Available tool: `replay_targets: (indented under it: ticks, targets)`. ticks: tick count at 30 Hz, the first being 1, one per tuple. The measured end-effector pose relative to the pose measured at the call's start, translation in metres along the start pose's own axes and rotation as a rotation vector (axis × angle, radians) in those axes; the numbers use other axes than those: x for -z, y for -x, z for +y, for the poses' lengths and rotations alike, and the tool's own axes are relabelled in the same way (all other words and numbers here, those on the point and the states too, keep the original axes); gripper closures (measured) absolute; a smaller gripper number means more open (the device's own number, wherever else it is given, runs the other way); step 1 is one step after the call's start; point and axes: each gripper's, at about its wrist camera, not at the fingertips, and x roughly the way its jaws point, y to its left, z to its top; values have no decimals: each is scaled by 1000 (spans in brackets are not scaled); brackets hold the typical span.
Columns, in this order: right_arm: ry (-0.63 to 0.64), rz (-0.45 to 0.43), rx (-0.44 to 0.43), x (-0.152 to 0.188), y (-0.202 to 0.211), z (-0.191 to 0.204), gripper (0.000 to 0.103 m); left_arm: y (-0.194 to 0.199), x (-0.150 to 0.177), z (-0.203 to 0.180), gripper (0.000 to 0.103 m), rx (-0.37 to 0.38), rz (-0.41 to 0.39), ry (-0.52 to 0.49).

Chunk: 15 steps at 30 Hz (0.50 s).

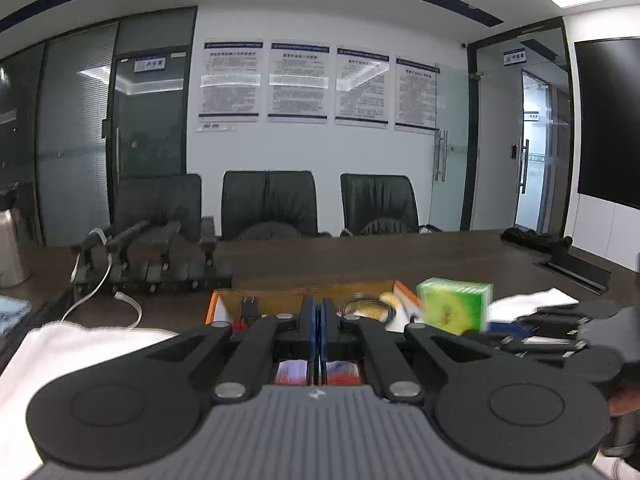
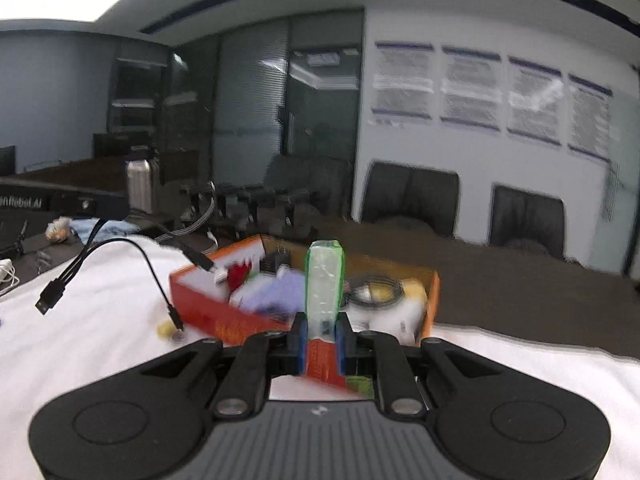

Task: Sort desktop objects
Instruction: 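Carry the tissue pack and cable over the cardboard box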

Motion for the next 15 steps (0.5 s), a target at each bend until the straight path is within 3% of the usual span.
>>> replay_targets:
  ticks: [2, 7, 15]
  targets:
    - [15, -34, -104, 1, -22, -17, 90, -19, -13, 1, 100, 5, 2, 4]
    - [-73, 9, -331, 11, -84, -59, 90, -69, -34, 13, 100, -12, 23, 29]
    - [25, 72, -461, 26, -149, -69, 90, -140, -42, 33, 100, -42, 79, 57]
